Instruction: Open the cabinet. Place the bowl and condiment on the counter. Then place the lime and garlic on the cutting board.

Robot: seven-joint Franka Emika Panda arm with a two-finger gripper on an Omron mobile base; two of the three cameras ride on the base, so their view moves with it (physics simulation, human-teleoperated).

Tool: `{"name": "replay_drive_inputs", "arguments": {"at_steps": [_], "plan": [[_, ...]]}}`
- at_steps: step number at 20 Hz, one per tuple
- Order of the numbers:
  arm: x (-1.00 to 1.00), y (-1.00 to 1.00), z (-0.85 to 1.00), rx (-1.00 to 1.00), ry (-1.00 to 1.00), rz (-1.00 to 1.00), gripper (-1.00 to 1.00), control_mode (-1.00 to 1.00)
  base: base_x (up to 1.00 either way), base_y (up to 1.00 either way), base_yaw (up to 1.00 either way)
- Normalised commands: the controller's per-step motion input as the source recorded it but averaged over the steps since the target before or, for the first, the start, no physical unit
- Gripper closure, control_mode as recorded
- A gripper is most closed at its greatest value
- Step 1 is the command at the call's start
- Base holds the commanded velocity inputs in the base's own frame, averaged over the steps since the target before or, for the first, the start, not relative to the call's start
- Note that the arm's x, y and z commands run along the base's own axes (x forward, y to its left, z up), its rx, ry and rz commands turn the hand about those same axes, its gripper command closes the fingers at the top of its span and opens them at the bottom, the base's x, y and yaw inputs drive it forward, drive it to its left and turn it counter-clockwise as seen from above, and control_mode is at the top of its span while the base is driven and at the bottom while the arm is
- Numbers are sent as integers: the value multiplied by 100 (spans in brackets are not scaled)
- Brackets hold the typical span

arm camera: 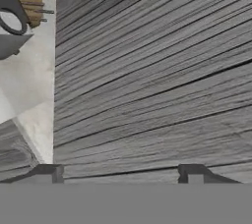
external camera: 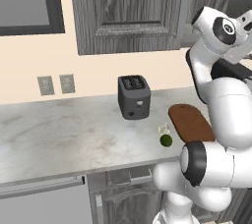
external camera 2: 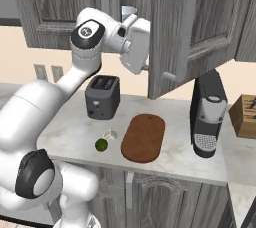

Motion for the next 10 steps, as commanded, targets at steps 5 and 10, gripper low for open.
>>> {"name": "replay_drive_inputs", "arguments": {"at_steps": [5, 10], "plan": [[-33, -100, 2, 11, -6, -5, -100, -100, 0, 0, 0], [-1, -63, -1, 15, -8, 13, -100, -100, 0, 0, 0]]}}
